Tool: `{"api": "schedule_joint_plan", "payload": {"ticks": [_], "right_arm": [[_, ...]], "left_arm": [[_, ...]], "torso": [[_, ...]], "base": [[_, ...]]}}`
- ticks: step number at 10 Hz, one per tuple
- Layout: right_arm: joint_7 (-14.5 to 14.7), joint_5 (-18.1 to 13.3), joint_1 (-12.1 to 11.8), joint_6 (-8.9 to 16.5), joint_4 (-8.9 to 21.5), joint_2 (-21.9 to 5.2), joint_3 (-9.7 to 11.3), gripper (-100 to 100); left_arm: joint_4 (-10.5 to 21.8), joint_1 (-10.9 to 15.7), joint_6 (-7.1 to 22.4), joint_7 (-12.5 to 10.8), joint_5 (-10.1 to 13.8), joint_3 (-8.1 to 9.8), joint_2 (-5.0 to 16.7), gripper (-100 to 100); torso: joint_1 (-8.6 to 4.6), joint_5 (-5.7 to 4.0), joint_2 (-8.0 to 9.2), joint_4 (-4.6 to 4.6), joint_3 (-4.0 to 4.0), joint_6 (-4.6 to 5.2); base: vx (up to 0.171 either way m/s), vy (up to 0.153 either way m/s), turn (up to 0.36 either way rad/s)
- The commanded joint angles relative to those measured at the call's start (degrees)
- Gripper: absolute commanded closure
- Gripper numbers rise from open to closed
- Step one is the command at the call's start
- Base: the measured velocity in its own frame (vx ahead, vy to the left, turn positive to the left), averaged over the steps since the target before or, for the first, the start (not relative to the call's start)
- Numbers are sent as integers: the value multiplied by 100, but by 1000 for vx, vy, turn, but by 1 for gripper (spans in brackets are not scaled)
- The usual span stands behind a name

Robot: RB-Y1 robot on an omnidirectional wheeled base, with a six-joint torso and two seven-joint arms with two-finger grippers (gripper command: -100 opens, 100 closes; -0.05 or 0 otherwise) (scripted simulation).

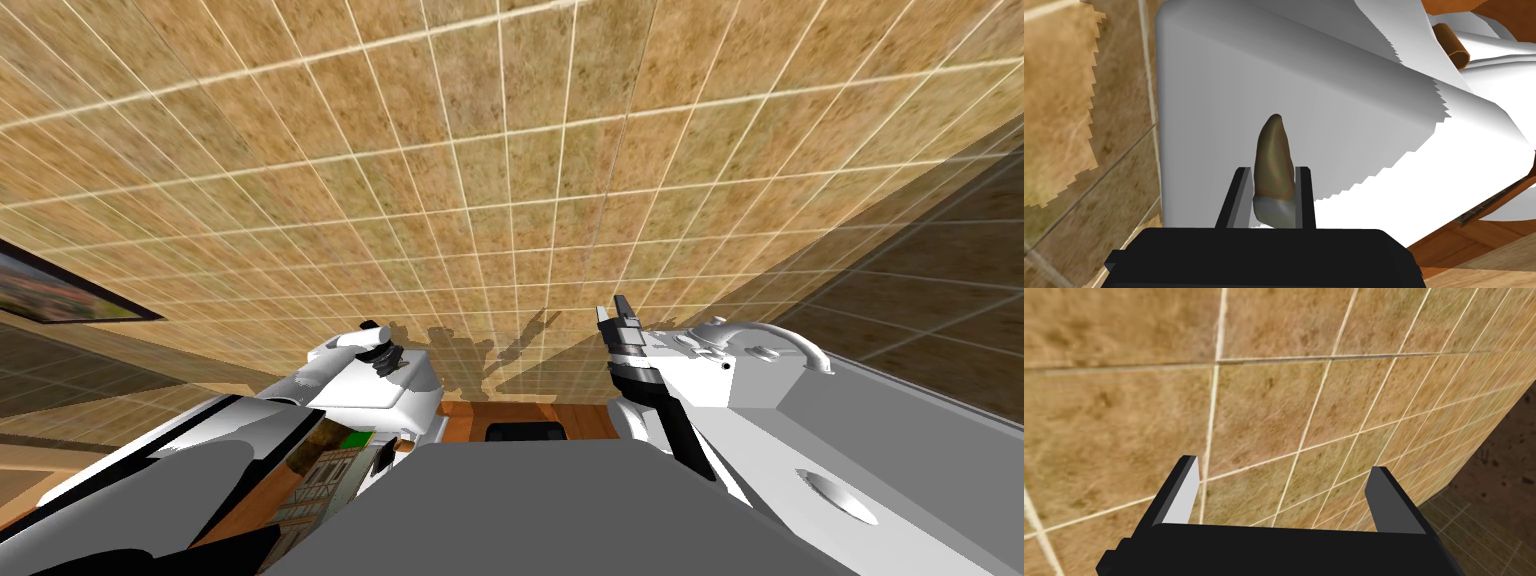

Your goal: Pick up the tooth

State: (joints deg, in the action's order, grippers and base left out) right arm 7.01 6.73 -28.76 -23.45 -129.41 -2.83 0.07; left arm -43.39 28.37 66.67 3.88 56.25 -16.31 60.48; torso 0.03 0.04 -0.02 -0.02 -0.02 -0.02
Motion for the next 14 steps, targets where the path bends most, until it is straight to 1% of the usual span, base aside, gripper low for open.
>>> {"api": "schedule_joint_plan", "payload": {"ticks": [1,3,4,5,6,7,8,9,10,11,12,13,14], "right_arm": [[0,0,0,0,0,0,0,0],[0,0,0,0,0,0,0,0],[0,0,0,0,0,0,0,0],[0,0,0,0,0,0,0,0],[0,0,0,0,0,0,0,0],[0,0,1,0,0,-1,0,0],[0,0,1,0,0,0,0,0],[0,0,0,0,0,0,0,0],[0,0,0,0,0,0,0,0],[0,0,0,0,0,0,0,0],[0,0,0,0,0,0,0,0],[0,0,0,0,0,0,0,0],[0,0,0,0,0,0,0,0]], "left_arm": [[0,0,0,0,0,0,0,100],[-1,1,-2,0,0,0,0,100],[-1,1,-2,0,0,0,0,0],[57,120,75,6,-259,207,-162,100],[140,274,174,31,-426,401,-336,100],[140,274,174,31,-601,446,-336,100],[222,427,272,56,-774,676,-510,100],[222,427,272,56,-943,685,-510,100],[304,581,371,81,-1116,924,-683,100],[304,581,371,81,-1286,924,-683,100],[386,734,469,107,-1460,1163,-857,100],[386,734,469,107,-1629,1163,-857,100],[468,888,567,132,-1806,1402,-1031,100]], "torso": [[0,0,0,0,0,0],[2,1,-1,-1,-1,-1],[3,1,-1,-1,-1,-1],[3,1,-1,-1,-1,-1],[10,3,3,1,2,2],[16,4,14,4,8,4],[18,4,16,3,9,-3],[19,5,16,4,9,-1],[15,2,13,3,8,-3],[13,4,12,3,7,0],[11,1,11,3,7,-2],[10,2,11,4,7,2],[10,1,12,3,7,-3]], "base": [[0,0,0],[0,0,0],[0,0,0],[-24,26,19],[-69,49,17],[-54,41,-20],[-46,41,22],[-34,29,4],[-37,28,23],[-32,21,-3],[-36,28,17],[-34,24,-7],[-40,32,21]]}}
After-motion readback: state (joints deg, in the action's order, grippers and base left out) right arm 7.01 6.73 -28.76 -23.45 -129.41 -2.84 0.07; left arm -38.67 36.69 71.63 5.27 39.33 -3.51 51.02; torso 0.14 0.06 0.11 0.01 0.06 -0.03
